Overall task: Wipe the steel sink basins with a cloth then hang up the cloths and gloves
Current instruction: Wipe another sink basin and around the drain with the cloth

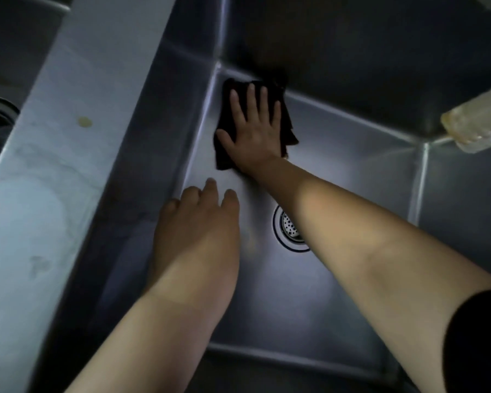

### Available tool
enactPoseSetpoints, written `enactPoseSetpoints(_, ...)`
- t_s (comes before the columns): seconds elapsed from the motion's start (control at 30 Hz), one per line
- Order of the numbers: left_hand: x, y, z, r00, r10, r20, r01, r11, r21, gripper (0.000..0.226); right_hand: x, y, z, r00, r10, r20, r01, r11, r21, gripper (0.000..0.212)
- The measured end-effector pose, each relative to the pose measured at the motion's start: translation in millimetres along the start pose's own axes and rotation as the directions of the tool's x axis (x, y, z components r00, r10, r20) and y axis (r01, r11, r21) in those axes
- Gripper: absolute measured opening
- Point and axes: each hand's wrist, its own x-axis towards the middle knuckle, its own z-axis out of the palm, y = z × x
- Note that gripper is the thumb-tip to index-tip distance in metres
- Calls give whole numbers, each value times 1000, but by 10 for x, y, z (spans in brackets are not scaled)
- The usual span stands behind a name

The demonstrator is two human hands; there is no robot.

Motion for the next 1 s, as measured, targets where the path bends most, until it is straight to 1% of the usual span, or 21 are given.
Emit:
enactPoseSetpoints(0.07, 5, 0, 3, 1000, 7, 10, -7, 1000, 5, 60, 167, -195, -36, 999, -41, 0, 41, 999, 11, 79)
enactPoseSetpoints(0.13, 10, 0, 12, 999, 18, 28, -19, 1000, 23, 59, 257, -218, -56, 998, -69, -4, 69, 997, 17, 80)
enactPoseSetpoints(0.27, -5, 7, 37, 996, 15, 87, -21, 998, 61, 65, 194, 84, -70, 982, -188, -7, 188, 982, -9, 75)
enactPoseSetpoints(0.33, -14, 2, 56, 997, 15, 82, -21, 998, 66, 63, 63, 352, -60, 979, -204, -7, 204, 979, -12, 74)
enactPoseSetpoints(0.4, -24, -2, 70, 998, 24, 56, -29, 997, 76, 60, -128, 698, -36, 988, -155, -19, 155, 988, -5, 75)
enactPoseSetpoints(0.53, -41, 15, 94, 999, 41, 28, -43, 996, 80, 57, -567, 1493, 9, 999, 36, -7, -36, 999, -12, 75)
enactPoseSetpoints(0.6, -44, 22, 106, 998, 47, 29, -49, 995, 84, 59, -785, 1814, 37, 988, 151, 9, -151, 988, -27, 78)
enactPoseSetpoints(0.7, -42, 19, 115, 998, 58, 30, -61, 995, 82, 57, -1132, 2141, 101, 942, 334, 24, -335, 942, 5, 76)
enactPoseSetpoints(0.8, -40, 17, 107, 998, 62, 32, -65, 996, 69, 54, -1523, 2249, 157, 889, 457, 35, -458, 889, 9, 73)
enactPoseSetpoints(0.9, -54, 4, 87, 997, 82, 14, -83, 995, 59, 54, -1927, 2122, 161, 883, 468, 34, -469, 883, -1, 72)
enactPoseSetpoints(1.0, -81, 15, 59, 993, 117, -1, -117, 991, 66, 54, -2344, 1839, 150, 880, 469, 82, -470, 883, -6, 75)
